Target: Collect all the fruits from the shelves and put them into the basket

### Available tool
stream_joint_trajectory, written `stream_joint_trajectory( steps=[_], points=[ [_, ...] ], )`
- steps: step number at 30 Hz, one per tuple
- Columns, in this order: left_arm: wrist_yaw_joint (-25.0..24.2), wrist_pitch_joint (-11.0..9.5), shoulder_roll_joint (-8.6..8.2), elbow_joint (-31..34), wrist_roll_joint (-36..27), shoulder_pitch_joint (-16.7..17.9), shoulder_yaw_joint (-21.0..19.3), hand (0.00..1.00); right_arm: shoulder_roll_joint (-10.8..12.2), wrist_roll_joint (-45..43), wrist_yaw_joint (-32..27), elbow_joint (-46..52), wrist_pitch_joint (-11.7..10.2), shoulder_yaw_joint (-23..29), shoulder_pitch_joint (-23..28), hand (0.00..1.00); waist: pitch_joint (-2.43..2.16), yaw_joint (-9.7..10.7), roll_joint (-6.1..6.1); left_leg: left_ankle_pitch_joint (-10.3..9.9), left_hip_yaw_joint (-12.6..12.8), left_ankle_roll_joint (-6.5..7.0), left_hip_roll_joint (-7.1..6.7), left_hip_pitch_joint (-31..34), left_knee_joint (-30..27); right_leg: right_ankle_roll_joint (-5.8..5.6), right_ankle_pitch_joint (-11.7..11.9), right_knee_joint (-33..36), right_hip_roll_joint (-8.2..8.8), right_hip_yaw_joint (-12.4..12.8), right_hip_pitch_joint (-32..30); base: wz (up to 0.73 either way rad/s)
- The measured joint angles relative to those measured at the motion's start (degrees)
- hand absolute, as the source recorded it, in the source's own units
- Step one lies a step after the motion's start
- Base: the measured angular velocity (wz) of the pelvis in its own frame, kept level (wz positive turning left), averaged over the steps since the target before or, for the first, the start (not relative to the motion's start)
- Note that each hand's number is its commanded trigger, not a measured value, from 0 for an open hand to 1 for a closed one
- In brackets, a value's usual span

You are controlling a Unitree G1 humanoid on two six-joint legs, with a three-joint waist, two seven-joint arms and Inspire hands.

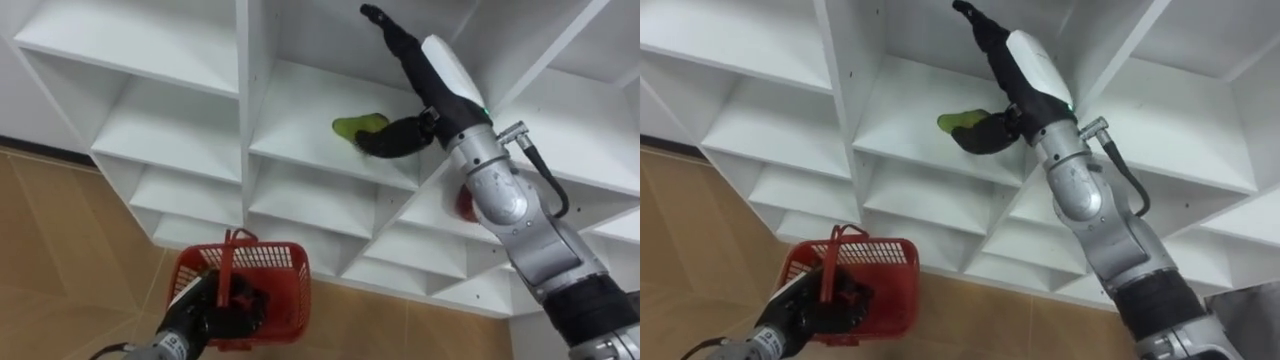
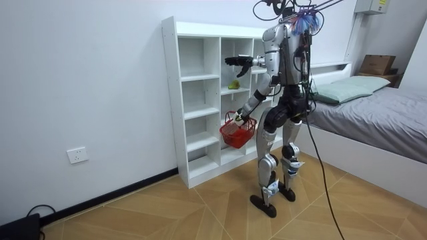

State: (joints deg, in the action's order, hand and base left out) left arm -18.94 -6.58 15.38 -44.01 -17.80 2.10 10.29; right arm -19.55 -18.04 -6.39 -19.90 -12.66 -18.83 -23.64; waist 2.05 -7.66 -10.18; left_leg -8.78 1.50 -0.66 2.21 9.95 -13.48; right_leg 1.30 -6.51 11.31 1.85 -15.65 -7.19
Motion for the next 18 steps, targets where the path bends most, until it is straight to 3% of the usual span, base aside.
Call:
stream_joint_trajectory(
  steps=[12,18],
  points=[
    [-0.3,1.4,-0.10,-0.1,-0.1,-0.1,-0.9,1.00,0.0,1.4,1.1,-9.1,-0.1,-0.1,-3.2,0.00,-0.05,-0.9,-0.10,0.4,-1.0,0.05,-0.48,0.6,-0.4,0.03,0.0,-0.7,0.25,-0.2,0.2,0.05],
    [-0.3,1.8,-0.06,0.0,-0.1,-0.2,-1.1,1.00,0.0,4.9,3.7,-11.7,1.4,0.0,-4.9,0.00,-0.35,-1.0,-0.53,0.5,-1.2,0.23,-0.69,1.5,-0.5,0.01,0.0,-0.6,0.51,-0.4,-0.5,0.02]
  ],
)
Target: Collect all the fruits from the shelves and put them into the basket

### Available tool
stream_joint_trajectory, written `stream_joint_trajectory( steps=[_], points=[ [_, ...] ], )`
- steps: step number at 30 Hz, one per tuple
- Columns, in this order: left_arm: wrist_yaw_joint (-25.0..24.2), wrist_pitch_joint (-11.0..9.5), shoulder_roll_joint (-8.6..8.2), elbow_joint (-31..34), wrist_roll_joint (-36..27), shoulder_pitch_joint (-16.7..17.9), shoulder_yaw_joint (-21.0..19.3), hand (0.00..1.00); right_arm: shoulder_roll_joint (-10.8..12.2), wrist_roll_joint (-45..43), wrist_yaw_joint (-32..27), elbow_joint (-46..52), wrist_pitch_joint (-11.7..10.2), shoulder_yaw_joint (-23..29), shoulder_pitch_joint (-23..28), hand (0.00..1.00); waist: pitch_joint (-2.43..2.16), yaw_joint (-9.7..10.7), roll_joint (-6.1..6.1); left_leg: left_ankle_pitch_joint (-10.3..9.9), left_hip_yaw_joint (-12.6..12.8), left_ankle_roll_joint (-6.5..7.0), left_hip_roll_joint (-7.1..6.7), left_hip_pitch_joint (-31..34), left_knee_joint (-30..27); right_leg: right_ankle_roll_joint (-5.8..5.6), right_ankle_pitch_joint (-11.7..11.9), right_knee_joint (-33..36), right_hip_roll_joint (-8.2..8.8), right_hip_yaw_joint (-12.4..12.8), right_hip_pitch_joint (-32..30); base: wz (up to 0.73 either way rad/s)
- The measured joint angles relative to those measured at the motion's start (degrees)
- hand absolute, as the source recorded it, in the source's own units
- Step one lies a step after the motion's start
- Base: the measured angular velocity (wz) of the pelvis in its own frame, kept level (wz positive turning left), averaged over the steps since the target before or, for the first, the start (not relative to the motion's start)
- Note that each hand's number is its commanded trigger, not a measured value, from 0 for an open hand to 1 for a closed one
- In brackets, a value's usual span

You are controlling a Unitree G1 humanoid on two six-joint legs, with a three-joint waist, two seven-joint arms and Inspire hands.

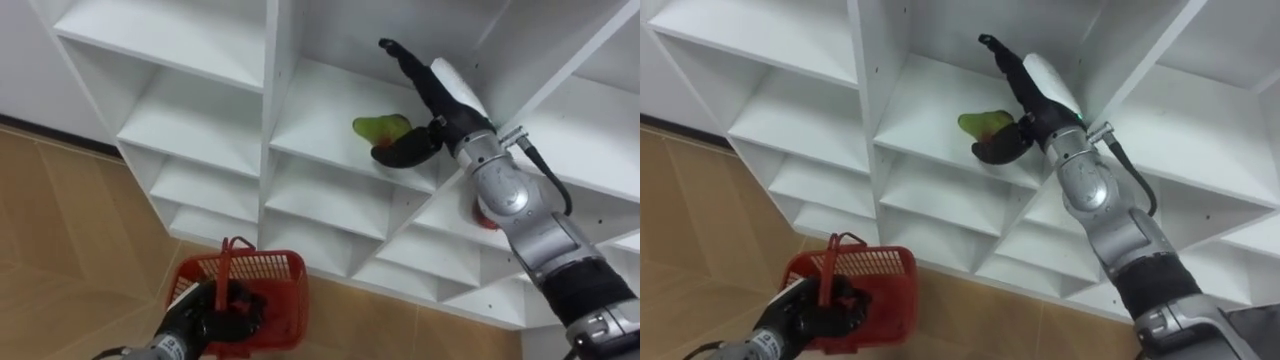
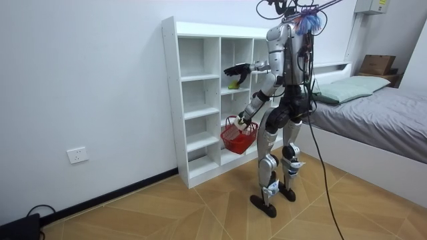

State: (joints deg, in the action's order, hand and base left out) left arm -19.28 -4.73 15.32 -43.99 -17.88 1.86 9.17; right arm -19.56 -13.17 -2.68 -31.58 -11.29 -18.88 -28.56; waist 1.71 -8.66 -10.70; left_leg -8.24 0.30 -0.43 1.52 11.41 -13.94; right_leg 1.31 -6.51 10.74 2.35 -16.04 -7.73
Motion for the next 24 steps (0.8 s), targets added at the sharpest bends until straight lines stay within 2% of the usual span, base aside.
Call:
stream_joint_trajectory(
  steps=[8,18,24],
  points=[
    [-0.7,0.2,0.54,0.1,0.1,0.0,-1.2,1.00,0.0,1.8,2.6,-1.5,1.2,0.0,-0.1,0.00,-0.34,0.0,-0.90,0.1,-0.2,0.12,-0.16,0.1,0.2,-0.05,0.0,0.0,0.16,-0.5,-0.1,0.00],
    [-1.7,0.2,0.93,0.1,0.1,0.0,-1.3,1.00,-0.1,2.0,2.9,-1.6,1.3,0.1,-0.2,0.00,-0.33,-0.1,-1.00,0.1,-0.2,0.12,-0.15,0.2,0.2,-0.05,0.0,0.0,0.19,-0.6,-0.1,0.00],
    [-1.7,0.2,0.93,0.2,0.1,0.0,-1.3,1.00,-0.2,1.9,2.9,-4.5,1.3,0.1,-1.5,0.00,-0.28,-0.8,-1.10,0.1,-0.2,0.12,-0.16,0.2,0.2,-0.07,0.0,0.0,0.32,-1.1,-0.1,0.01]
  ],
)
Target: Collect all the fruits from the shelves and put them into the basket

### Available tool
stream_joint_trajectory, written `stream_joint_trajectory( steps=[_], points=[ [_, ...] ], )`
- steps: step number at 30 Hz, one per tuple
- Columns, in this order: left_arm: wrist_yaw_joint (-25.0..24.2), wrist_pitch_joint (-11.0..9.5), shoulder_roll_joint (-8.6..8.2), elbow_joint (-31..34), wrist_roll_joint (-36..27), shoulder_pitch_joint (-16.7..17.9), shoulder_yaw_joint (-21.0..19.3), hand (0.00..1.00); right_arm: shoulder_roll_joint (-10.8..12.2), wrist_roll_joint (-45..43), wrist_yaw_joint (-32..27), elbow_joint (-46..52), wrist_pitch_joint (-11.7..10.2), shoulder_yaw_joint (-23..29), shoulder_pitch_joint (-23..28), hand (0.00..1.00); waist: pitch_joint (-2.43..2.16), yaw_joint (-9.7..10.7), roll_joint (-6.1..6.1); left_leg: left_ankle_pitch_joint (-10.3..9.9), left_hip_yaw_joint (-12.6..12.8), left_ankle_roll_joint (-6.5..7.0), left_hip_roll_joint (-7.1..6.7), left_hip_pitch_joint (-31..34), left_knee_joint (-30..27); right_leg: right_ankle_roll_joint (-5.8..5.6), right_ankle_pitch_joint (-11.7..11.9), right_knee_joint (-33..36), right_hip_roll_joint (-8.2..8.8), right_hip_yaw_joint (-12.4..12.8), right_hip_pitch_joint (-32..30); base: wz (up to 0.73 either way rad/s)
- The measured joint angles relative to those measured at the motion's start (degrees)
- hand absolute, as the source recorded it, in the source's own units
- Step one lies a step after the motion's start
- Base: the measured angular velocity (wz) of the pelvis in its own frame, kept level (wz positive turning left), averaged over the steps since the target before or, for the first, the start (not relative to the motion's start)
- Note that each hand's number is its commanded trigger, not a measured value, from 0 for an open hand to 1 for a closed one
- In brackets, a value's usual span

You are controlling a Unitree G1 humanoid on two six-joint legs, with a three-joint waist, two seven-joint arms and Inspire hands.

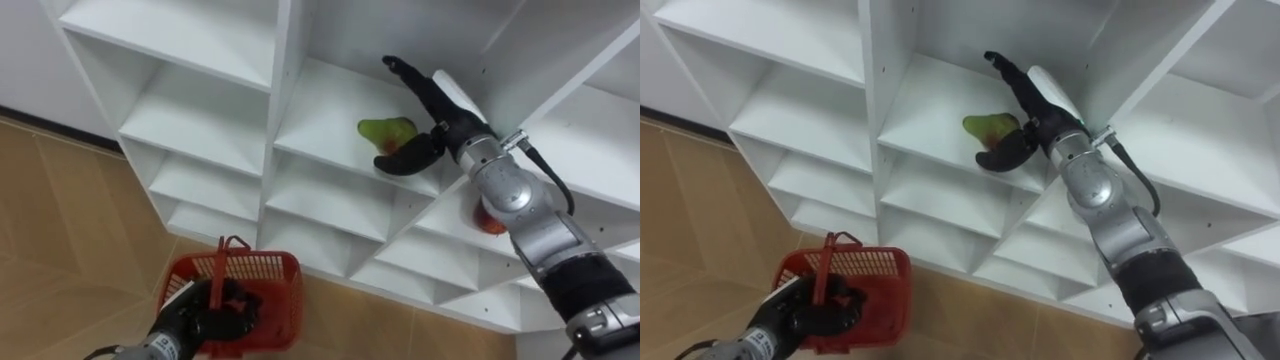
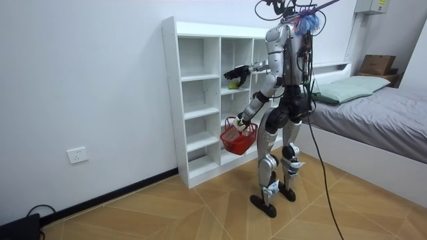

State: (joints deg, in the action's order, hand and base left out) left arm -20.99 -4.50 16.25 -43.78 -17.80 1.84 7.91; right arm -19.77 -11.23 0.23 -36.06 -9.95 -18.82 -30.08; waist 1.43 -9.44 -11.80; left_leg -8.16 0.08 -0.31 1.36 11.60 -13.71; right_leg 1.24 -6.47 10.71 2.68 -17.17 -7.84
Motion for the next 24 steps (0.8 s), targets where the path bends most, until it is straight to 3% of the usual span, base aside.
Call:
stream_joint_trajectory(
  steps=[15,24],
  points=[
    [0.1,0.0,0.03,0.2,0.0,0.3,0.0,1.00,-0.1,-0.1,1.3,-2.0,0.0,0.0,-0.4,0.00,0.19,-0.1,0.24,0.1,-0.4,0.11,-0.15,0.9,-0.2,-0.03,0.0,-0.1,0.17,-0.7,-0.4,0.01],
    [0.1,0.4,0.00,1.3,-0.1,0.2,0.2,1.00,-0.1,-0.1,2.5,-5.3,-0.2,-0.1,-0.4,0.00,0.76,-0.6,1.02,0.1,-0.9,0.23,-0.34,1.5,-0.6,-0.09,0.0,0.0,0.32,-1.0,-0.7,0.02]
  ],
)
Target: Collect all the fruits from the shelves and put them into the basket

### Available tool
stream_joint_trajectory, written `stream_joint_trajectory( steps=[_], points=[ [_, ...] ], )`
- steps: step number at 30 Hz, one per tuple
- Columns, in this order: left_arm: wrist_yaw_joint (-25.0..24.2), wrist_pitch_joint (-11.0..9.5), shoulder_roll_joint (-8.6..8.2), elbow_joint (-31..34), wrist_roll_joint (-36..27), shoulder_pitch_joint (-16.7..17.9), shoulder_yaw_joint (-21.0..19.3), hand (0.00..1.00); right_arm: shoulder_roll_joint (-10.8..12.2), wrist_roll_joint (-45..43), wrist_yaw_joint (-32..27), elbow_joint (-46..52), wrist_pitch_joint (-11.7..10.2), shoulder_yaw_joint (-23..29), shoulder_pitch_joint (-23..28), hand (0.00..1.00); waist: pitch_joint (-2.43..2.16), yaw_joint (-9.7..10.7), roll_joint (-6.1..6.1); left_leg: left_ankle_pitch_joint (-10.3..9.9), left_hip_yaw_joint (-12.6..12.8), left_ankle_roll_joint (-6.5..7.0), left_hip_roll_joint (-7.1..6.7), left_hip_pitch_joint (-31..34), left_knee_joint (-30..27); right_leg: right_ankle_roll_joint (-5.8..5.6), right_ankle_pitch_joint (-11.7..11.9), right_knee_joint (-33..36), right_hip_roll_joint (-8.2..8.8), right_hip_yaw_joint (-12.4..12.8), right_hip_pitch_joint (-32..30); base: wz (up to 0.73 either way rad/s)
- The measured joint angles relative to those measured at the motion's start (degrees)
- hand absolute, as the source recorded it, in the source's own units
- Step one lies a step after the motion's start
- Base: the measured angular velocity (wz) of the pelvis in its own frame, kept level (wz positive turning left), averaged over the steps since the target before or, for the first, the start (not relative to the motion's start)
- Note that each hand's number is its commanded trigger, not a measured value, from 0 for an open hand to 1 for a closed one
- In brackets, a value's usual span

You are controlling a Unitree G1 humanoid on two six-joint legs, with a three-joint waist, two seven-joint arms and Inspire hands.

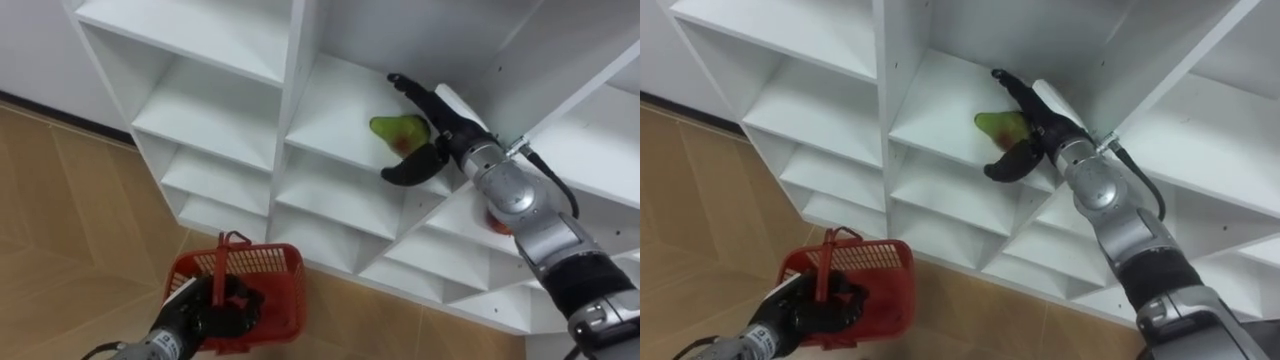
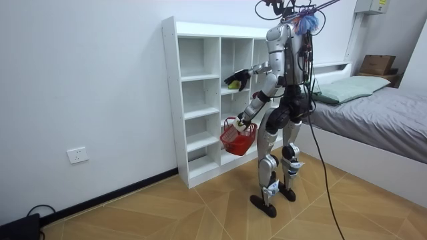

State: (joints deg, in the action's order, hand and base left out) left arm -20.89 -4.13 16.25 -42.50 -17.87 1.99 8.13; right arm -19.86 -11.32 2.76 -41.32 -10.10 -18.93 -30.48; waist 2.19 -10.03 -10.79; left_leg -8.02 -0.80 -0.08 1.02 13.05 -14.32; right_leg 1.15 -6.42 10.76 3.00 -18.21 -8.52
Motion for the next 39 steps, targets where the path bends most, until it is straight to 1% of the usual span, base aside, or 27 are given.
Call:
stream_joint_trajectory(
  steps=[4,15,24,31,39],
  points=[
    [0.1,0.0,-0.11,-0.3,0.0,-0.3,0.1,1.00,0.0,-0.2,0.0,-1.5,0.1,0.0,0.0,0.00,0.06,0.0,0.08,0.0,-0.8,0.04,-0.20,0.5,-0.3,-0.01,0.0,0.0,0.12,-0.8,0.0,0.09],
    [0.1,0.1,-0.27,-0.3,0.1,-0.5,-0.1,1.00,0.0,-0.3,0.1,-2.8,0.1,0.2,-0.2,0.00,0.01,0.0,0.13,0.1,-1.1,0.19,-0.45,0.9,-0.6,-0.21,0.1,0.0,0.26,-0.9,-0.1,0.01],
    [-0.1,0.1,-1.11,-0.3,0.1,-1.2,-0.1,1.00,0.0,-0.3,1.2,-3.1,0.1,0.8,-0.2,0.00,-0.25,-0.1,0.56,0.2,-1.1,0.32,-0.55,0.8,-0.7,-0.28,0.1,0.0,0.35,-0.9,-0.1,0.00],
    [-0.1,0.1,-1.16,-1.0,0.1,-1.2,0.0,1.00,0.0,-0.3,0.8,-4.3,-0.4,1.4,-0.2,0.00,-0.25,-0.6,1.03,0.2,-1.3,0.32,-0.60,0.7,-0.9,-0.29,0.1,0.0,0.35,-1.1,0.2,0.00],
    [0.0,0.9,-1.27,-1.4,0.1,-1.2,-0.1,1.00,0.0,-0.3,0.9,-5.4,-0.3,2.6,-0.2,0.00,-0.24,-1.0,1.07,0.2,-1.9,0.32,-0.67,1.0,-1.3,-0.30,0.2,0.0,0.39,-1.8,0.5,0.03]
  ],
)
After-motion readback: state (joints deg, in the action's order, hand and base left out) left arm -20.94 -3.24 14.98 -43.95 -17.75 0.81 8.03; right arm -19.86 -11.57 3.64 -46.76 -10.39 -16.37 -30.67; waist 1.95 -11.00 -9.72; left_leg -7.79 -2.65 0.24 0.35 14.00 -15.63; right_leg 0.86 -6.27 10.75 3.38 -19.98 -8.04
